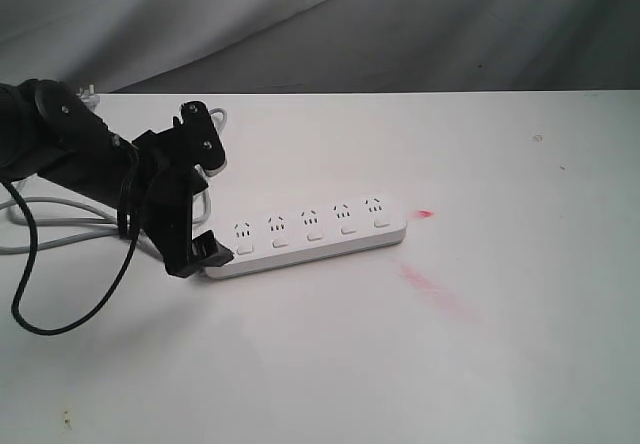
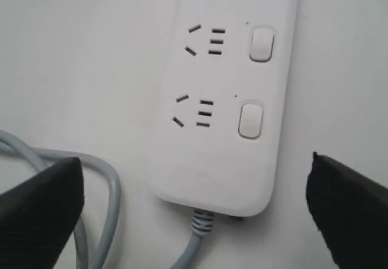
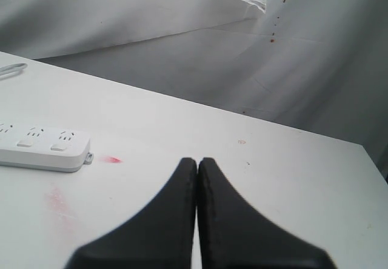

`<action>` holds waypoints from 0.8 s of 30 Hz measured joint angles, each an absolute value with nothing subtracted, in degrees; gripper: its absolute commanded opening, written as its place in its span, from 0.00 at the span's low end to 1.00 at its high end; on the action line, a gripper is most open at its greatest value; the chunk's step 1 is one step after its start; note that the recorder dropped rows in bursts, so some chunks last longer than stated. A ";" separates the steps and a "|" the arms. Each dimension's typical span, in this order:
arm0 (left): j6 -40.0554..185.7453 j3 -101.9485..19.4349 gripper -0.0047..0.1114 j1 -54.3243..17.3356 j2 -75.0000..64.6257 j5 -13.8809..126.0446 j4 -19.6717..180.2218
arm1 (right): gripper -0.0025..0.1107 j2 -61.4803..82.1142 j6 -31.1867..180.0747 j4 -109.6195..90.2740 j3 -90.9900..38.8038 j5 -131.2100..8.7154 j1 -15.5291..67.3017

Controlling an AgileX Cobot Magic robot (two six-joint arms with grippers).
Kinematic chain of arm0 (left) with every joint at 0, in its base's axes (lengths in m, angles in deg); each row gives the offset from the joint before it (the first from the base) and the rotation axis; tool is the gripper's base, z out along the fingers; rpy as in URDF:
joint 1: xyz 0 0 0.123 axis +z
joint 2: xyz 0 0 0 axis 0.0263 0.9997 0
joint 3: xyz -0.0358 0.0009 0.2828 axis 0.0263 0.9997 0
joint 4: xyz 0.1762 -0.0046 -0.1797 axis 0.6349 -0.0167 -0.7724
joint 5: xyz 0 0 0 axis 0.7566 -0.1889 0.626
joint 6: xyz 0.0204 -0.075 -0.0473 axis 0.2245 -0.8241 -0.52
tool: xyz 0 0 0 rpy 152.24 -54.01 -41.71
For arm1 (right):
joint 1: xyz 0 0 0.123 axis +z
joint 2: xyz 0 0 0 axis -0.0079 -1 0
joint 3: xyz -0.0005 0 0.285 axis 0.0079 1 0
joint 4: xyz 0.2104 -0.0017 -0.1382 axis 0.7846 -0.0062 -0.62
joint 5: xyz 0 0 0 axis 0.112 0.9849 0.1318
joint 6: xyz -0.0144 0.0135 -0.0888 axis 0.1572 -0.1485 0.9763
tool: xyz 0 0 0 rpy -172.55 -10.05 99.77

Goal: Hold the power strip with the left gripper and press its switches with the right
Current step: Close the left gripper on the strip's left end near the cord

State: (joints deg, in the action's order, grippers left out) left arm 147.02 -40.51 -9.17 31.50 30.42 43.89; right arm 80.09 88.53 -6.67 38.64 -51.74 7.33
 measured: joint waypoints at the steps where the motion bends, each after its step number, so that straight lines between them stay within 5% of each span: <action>1: 147.90 -40.51 0.84 -9.17 31.78 30.42 44.00 | 0.02 80.09 88.53 -6.67 38.64 -51.74 7.33; 24: 154.87 -40.51 0.84 -8.17 38.04 31.86 43.94 | 0.02 80.09 88.53 -6.67 38.64 -51.64 7.33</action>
State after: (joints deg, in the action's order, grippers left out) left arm 154.87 -40.51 -8.17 38.04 31.86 43.94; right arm 80.09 88.53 -6.67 38.64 -51.64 7.33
